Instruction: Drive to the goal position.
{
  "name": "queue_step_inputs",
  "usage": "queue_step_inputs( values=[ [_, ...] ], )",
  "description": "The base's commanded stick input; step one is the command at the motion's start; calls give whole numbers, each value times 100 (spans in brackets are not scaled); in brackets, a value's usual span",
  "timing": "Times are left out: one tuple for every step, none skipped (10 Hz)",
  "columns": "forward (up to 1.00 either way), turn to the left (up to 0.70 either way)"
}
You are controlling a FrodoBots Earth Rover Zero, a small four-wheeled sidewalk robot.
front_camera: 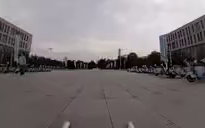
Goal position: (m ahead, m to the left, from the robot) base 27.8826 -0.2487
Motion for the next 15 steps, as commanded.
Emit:
queue_step_inputs(
  values=[
    [60,0],
    [60,0],
    [60,0],
    [60,0],
    [60,0],
    [60,0],
    [60,0],
    [60,5],
    [60,15],
    [60,15],
    [60,15],
    [60,6],
    [60,0],
    [60,0],
    [60,0]
  ],
)
